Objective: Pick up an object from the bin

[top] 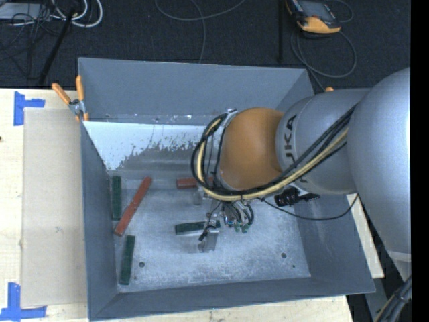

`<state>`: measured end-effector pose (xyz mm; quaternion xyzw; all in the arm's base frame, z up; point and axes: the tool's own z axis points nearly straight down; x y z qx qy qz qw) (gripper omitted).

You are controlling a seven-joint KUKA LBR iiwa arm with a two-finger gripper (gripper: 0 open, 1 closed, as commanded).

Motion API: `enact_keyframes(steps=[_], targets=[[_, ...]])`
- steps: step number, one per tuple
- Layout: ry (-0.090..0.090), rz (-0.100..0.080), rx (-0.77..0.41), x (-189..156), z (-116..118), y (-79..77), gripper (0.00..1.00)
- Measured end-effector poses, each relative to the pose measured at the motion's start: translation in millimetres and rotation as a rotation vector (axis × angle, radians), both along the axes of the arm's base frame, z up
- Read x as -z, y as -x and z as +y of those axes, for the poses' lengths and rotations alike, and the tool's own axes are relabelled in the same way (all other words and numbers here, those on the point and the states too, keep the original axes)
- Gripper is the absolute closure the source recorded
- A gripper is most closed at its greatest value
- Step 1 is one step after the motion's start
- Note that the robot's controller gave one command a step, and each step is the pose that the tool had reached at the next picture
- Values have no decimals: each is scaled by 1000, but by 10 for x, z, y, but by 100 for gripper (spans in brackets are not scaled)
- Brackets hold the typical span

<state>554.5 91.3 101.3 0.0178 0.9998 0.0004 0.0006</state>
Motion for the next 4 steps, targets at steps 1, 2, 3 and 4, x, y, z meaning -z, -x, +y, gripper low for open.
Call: enact_keyframes(steps=[1, 2, 3, 4], targets=[[-1, 1, 1, 19, 171, -27, 0], [1, 6, 77, 333, 87, 6, 0], [0, 3, 78, 338, 90, 7, 0], [-1, 2, 79, 330, 91, 3, 100]])
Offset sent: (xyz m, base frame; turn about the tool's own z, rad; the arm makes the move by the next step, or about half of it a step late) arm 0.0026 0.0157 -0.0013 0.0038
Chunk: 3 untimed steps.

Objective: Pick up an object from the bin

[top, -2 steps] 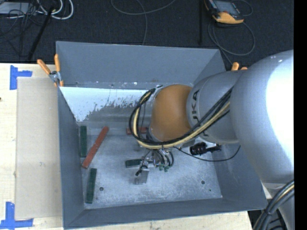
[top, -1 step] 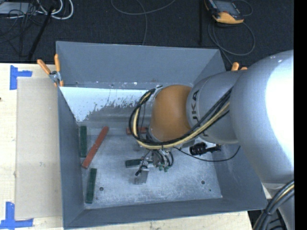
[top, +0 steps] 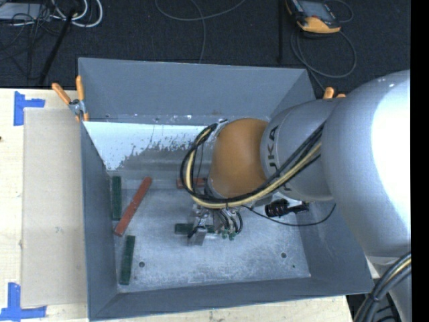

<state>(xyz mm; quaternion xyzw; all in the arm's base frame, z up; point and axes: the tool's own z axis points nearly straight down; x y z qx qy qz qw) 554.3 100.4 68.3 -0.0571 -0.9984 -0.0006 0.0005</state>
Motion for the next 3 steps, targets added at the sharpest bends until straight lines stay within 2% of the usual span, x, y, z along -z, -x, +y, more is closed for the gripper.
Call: enact_keyframes(steps=[3], targets=[[0, -3, 3, -540, -4, -14, 100]])
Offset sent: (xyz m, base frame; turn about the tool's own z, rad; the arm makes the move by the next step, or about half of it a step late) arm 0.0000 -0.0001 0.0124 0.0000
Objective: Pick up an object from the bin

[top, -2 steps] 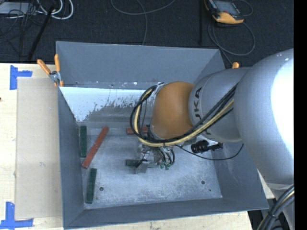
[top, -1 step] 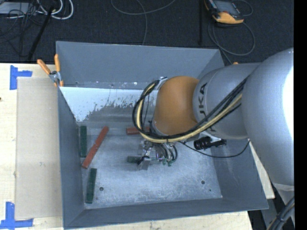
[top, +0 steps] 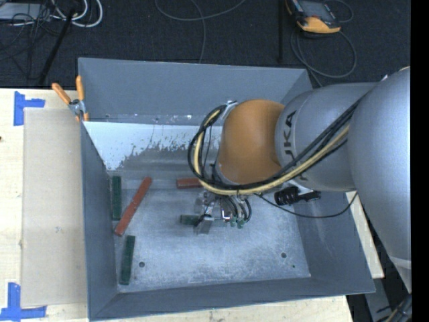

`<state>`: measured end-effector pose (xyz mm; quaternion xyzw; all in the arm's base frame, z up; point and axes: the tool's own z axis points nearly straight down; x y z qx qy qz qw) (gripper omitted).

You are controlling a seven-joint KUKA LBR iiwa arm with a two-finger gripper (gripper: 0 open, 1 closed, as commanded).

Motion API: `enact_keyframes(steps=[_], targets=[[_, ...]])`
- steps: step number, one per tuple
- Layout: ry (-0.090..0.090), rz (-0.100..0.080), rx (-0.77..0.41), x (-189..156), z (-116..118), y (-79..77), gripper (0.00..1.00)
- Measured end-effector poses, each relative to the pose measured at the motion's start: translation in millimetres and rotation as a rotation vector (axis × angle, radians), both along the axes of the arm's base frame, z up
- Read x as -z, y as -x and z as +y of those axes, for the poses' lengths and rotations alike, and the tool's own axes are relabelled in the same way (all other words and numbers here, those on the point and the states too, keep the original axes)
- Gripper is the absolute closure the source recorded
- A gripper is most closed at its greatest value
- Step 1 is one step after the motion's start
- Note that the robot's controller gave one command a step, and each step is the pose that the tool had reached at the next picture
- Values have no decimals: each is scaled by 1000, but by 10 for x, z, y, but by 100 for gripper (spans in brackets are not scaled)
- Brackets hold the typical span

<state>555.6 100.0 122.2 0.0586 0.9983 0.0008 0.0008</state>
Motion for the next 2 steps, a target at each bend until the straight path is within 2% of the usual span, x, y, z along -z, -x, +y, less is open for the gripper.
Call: enact_keyframes(steps=[1, 2], targets=[[0, 1, 1, -80, -2, -6, 100], [-1, -4, 0, -656, -1, -21, 100]])
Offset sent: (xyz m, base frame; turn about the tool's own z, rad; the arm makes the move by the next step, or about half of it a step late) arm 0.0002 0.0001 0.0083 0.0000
